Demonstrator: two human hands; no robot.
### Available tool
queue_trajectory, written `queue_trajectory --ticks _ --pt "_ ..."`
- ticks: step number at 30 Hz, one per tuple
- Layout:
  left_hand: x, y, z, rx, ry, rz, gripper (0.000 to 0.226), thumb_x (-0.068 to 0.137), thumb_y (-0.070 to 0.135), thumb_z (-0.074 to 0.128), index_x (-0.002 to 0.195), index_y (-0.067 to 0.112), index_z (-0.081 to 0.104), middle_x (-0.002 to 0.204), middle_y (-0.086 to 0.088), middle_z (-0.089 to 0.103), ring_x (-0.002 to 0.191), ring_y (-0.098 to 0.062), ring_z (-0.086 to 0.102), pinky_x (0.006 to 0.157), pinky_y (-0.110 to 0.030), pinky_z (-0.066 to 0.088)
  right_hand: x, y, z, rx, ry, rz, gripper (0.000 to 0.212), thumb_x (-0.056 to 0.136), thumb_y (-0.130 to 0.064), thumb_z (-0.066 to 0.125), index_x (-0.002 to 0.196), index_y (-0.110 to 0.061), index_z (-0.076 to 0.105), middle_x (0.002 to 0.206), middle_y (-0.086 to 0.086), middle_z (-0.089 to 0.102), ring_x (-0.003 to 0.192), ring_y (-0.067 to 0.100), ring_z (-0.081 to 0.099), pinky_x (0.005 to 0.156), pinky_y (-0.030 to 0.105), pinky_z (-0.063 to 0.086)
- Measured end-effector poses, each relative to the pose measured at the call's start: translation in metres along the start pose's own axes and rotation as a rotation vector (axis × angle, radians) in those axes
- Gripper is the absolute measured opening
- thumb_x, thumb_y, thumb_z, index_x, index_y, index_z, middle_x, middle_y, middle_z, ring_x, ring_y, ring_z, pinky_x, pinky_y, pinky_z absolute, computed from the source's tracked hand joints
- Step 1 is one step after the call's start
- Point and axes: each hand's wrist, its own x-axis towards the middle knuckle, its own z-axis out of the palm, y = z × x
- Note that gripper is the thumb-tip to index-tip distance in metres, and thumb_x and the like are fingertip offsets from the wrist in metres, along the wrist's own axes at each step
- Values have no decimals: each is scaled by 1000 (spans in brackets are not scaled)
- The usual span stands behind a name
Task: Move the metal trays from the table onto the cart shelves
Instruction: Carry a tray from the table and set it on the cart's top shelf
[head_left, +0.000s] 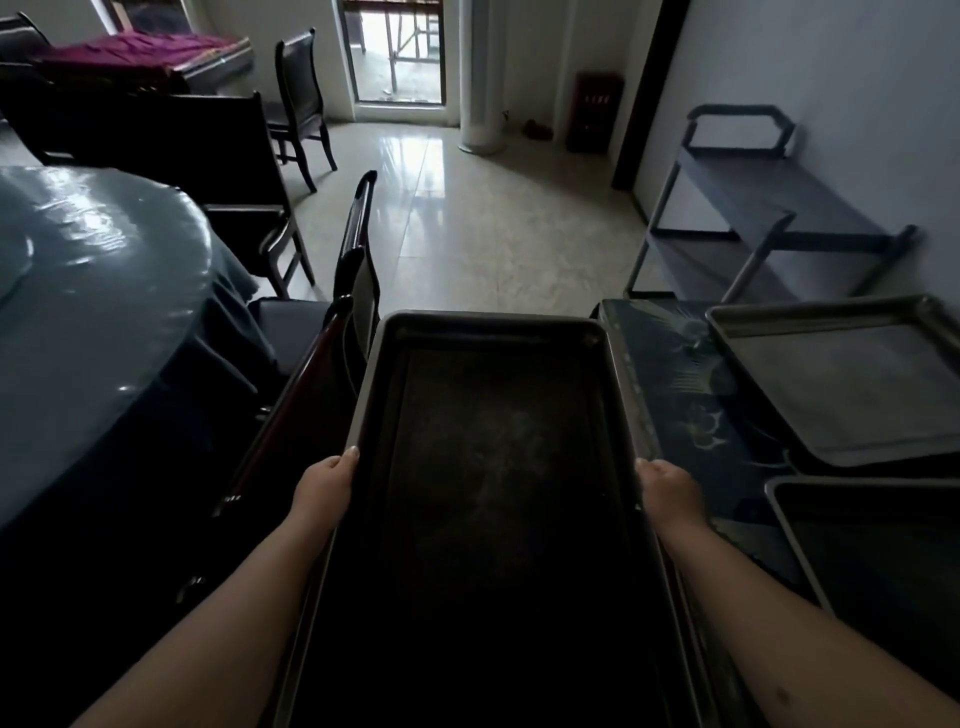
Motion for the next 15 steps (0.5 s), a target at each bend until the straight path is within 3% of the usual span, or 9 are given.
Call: queue_trajectory --ticks 4,8,15 --pt "80 43 25 31 21 20 41 99 46 51 79 17 74 74 -5 75 73 -23 72 61 -32 51 89 -32 24 23 -23 -8 42 95 -31 44 71 0 59 65 9 55 57 20 50 51 27 35" --pt "157 101 43 59 92 20 44 99 44 50 75 15 72 77 -8 72 75 -26 68 64 -33 50 191 -91 38 -13 -45 -74 43 95 -28 46 72 5 60 60 7 52 58 23 49 53 27 34" --pt "264 188 67 51 96 0 43 100 42 49 76 14 72 76 -7 71 75 -24 67 59 -32 45 320 -167 51 5 -97 -66 45 97 -30 44 71 6 57 72 19 57 69 31 54 62 35 36"
